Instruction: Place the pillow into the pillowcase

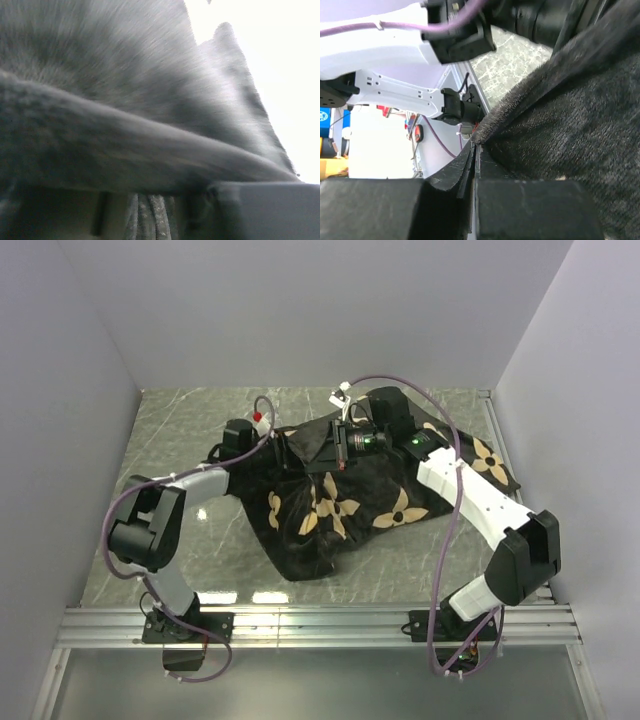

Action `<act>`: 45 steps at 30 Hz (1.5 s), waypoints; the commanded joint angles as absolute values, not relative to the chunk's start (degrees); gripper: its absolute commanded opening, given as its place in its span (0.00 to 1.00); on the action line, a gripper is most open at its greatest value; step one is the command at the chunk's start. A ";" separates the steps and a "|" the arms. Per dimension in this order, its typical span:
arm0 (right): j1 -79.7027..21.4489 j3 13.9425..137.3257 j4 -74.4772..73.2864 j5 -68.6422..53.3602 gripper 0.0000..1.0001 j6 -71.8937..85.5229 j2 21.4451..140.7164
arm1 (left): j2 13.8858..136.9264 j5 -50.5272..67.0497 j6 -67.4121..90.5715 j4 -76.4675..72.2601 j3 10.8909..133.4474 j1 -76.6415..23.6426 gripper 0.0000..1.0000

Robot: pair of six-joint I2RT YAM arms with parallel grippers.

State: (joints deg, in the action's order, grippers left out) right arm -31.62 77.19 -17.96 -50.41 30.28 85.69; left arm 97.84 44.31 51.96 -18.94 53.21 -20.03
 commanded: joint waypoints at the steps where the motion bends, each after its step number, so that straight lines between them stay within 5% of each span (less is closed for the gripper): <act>1: -31.82 79.36 -14.77 -50.72 0.00 31.21 86.30 | 93.44 49.90 47.75 -16.12 59.33 -15.58 0.43; 9: -32.87 96.10 -7.92 -45.18 0.00 35.59 102.53 | 76.29 56.69 11.20 31.07 65.29 7.18 0.91; 13: -32.78 109.13 -6.16 -41.41 0.00 39.01 112.04 | 76.55 55.72 -8.84 54.25 70.31 15.98 0.93; 18: -31.82 123.29 -6.77 -31.47 0.00 40.70 120.40 | 77.08 50.29 -25.46 58.70 68.12 17.49 0.95; 19: -31.82 124.27 -7.99 -31.03 0.04 38.17 120.93 | 77.25 49.58 -27.23 58.71 67.42 17.49 0.95; 20: -31.82 125.06 -10.00 -30.76 0.28 35.45 121.29 | 77.17 48.96 -29.25 57.75 65.67 17.49 0.99; 21: -31.64 124.98 -13.06 -28.85 0.41 32.29 120.07 | 77.08 47.91 -30.22 57.14 64.70 17.40 0.99; 24: -29.01 119.40 -28.07 -28.74 0.67 19.98 114.64 | 74.72 43.52 -35.93 53.37 59.43 17.40 0.99; 33: -8.75 84.32 -49.79 -22.86 0.73 -6.83 86.86 | 66.26 26.03 -44.74 27.00 39.12 8.01 0.99; 40: 15.17 67.69 -58.89 -14.24 0.74 -20.64 82.53 | 79.61 18.20 -33.95 16.71 42.08 1.67 0.98; 45: 20.30 57.50 -50.22 -10.38 0.74 -22.86 84.63 | 88.50 17.40 -30.94 17.49 47.02 1.67 0.85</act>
State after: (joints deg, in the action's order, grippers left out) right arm 19.75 60.93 -52.95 -13.47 -18.00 83.96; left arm 86.21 19.42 -34.63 20.32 43.68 1.78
